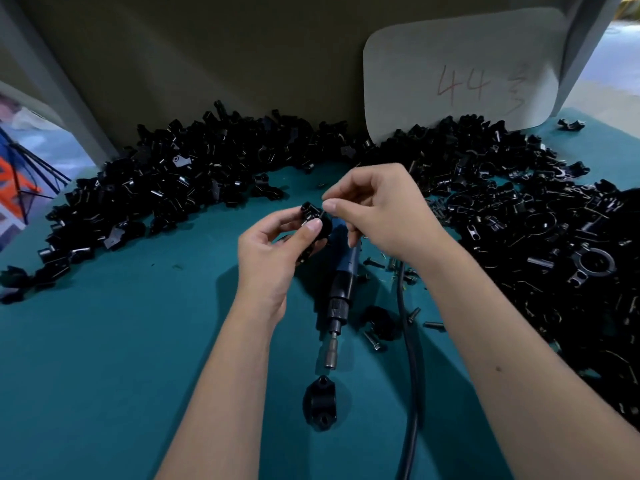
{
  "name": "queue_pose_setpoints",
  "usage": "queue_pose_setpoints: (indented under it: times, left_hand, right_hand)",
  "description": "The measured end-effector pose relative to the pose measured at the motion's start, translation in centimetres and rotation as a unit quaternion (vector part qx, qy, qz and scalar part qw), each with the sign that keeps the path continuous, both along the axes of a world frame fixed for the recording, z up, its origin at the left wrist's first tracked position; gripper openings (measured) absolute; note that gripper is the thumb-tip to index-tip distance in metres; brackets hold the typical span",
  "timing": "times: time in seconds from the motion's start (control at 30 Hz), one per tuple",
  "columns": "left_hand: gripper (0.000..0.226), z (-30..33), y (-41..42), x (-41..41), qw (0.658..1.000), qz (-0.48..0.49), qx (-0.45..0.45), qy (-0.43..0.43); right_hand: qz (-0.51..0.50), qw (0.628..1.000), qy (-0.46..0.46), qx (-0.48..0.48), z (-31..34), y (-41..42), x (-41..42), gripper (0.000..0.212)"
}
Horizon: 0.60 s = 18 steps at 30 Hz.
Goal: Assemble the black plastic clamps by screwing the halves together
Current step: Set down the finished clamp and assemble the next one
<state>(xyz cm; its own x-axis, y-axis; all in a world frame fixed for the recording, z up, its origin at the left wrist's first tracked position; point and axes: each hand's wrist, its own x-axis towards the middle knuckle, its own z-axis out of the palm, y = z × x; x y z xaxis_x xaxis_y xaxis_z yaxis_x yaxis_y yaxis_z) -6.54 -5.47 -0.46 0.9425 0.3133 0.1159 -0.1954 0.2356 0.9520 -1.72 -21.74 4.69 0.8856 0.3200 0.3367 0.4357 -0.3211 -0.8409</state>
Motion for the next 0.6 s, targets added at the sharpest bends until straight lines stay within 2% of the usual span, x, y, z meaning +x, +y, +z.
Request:
queue_pose_setpoints:
  times: [0.13,0.33,0.4,0.5,0.6]
  left_hand:
    - [0.020,-0.1,0.1,0.1,1.000,-0.008,0.019,-0.003]
    - [0.017,-0.4,0.6,-0.1,0.999,-0.009,0.039,-0.008]
    - [0.016,-0.3,0.7,-0.3,1.000,-0.008,-0.006,-0.003]
    - [0.012,0.3,0.9,-0.4,0.993,-0.020,-0.116,0.024]
    - [0.006,0.4,1.0,-0.7,0.981,-0.044,-0.184,0.051]
  right_hand:
    - [-0.025,0.999,-0.003,0.038,-0.8,0.4,-0.3,0.009]
    - [-0.002,1.000,-0.005,0.030,-1.3,1.3,-0.7,0.010]
    - [0.027,0.999,0.020,0.040,-1.2,1.4,-0.8,0.004]
    - [0.061,0.970,0.128,0.195,-1.0,1.3,-0.6,0.026]
    - [0.042,0.951,0.139,0.271,-1.1,1.1,-0.6,0.024]
